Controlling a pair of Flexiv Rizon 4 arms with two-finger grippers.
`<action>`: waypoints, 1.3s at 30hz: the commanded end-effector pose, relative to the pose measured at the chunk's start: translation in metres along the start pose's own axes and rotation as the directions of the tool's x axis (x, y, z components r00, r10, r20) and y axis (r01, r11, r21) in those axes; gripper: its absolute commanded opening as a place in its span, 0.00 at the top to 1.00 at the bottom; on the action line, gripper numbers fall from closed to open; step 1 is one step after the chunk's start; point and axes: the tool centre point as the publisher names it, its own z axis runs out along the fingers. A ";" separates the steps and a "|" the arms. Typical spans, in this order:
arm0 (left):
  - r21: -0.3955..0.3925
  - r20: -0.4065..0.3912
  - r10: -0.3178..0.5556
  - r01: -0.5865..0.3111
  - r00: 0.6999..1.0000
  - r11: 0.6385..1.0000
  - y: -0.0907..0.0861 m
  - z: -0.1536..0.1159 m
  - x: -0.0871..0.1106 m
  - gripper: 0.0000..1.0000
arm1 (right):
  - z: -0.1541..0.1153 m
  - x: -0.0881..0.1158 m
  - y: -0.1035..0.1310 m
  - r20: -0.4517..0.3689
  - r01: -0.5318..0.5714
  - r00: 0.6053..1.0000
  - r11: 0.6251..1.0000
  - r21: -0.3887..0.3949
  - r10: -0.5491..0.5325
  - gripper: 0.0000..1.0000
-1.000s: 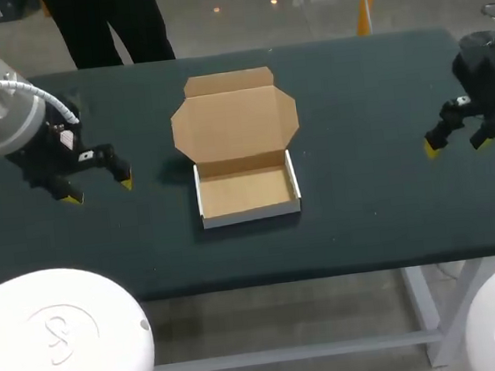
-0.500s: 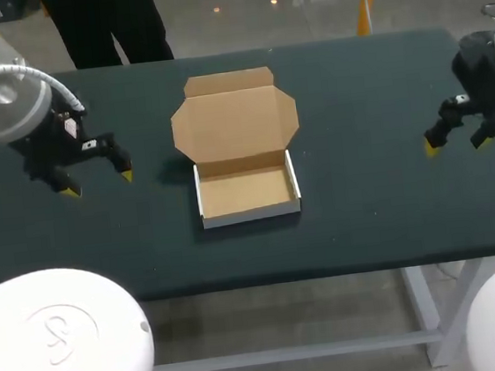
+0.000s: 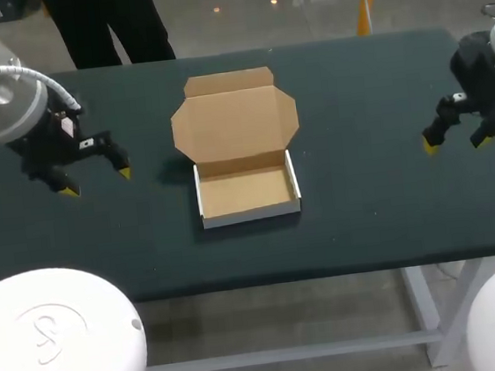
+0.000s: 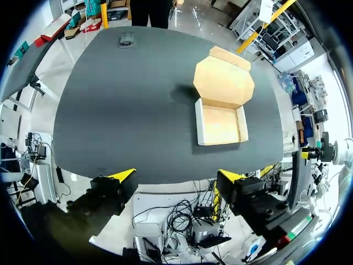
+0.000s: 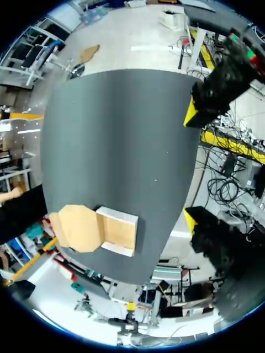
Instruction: Assemble the packaging by folding the flat box into shape, placing the metal phone stand inside, and closing the box properly
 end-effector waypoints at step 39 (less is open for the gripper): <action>-0.054 0.061 0.010 -0.006 0.998 0.999 -0.012 0.025 0.001 0.00 | -0.001 -0.001 -0.002 0.001 0.020 1.000 1.000 -0.010 -0.020 0.00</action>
